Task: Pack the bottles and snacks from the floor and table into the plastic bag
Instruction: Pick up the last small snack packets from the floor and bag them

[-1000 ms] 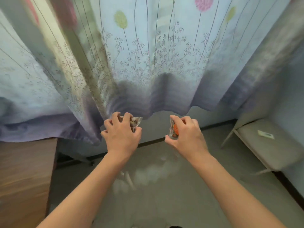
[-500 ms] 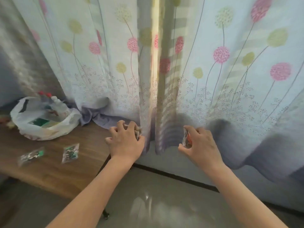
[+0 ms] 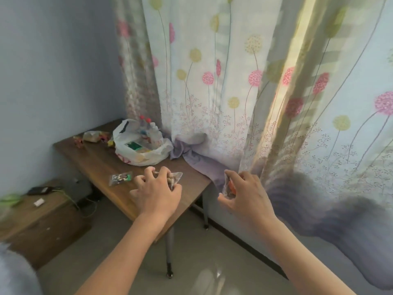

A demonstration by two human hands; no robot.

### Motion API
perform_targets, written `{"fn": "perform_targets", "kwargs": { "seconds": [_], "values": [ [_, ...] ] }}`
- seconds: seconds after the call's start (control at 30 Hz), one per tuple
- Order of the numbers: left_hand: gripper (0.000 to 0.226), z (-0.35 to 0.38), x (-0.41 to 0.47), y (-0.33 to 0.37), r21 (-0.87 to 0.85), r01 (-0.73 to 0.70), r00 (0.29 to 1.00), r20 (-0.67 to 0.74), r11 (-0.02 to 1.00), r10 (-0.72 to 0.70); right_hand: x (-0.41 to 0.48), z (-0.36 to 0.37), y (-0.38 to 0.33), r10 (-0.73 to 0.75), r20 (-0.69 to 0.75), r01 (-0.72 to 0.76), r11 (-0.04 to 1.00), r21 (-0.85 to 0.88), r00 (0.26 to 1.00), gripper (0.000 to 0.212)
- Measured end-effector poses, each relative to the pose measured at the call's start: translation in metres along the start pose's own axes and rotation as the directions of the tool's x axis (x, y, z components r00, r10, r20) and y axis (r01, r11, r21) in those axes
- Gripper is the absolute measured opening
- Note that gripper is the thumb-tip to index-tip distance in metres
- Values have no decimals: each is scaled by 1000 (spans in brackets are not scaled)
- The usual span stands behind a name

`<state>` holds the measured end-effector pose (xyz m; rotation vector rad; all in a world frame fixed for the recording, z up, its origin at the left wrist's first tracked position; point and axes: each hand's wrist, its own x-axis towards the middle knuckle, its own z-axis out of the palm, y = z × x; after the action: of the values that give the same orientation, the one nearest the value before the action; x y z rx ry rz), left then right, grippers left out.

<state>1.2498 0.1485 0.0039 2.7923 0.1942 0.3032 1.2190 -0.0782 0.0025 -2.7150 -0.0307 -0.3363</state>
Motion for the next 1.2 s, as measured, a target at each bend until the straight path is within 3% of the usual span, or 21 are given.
{"fn": "perform_targets", "kwargs": {
  "seconds": [0.33,0.67,0.93,1.2],
  "values": [
    [39,-36,57,-143,40,63,998,-13,997,-63,68,75,-142,-102,38,103,995,-13,994,73],
    [37,-82,136,-268,53,86,996,15,995,-87,122,147,-276,-75,42,73,996,48,996,73],
    [44,-88,203,-327,73,111,994,-2,991,-111,176,180,-332,-93,71,93,996,10,993,75],
    [43,-56,283,-358,80,109,994,17,991,-111,242,235,-344,-61,68,58,998,35,996,73]
  ]
}}
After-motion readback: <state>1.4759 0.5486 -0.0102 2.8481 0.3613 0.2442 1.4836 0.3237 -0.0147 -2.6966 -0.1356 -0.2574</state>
